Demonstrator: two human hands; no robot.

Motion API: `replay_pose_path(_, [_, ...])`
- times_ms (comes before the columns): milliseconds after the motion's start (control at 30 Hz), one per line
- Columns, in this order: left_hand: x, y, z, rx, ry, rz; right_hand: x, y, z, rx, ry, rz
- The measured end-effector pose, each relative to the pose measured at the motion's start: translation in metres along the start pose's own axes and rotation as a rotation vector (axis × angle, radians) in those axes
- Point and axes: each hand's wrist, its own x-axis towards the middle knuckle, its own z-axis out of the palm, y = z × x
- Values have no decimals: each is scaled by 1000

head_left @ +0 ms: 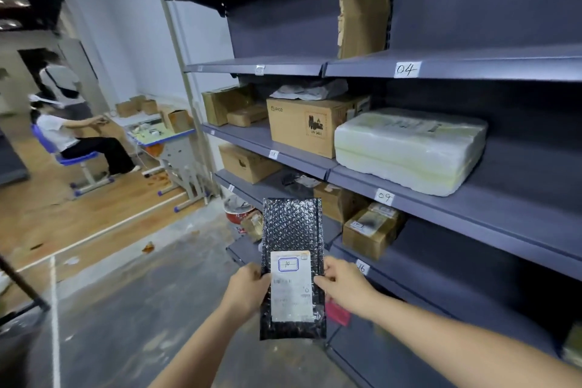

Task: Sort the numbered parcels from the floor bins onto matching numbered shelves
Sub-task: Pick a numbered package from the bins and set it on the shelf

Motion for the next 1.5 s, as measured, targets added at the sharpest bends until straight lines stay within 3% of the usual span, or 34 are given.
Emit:
replay_pose_path(300, [76,32,22,41,-171,74,47,21,-25,-88,140,115])
replay_pose_path(500, [113,66,35,95,-376,251,39,32,-37,-40,306,257])
replay_pose_path(700, [129,116,72,204,-503,522,4,20,-59,-11,576,410])
replay_pose_path(867, [107,158,112,156,-633,690,-39,13,-92,-59,782,532])
replay_pose_path(1067, [58,217,152,81,-790,771,-96,19,-142,-121,987,618])
replay_pose_path(1500, [-83,353,275,-182,-909,626,-225,94,-306,-260,1088,657])
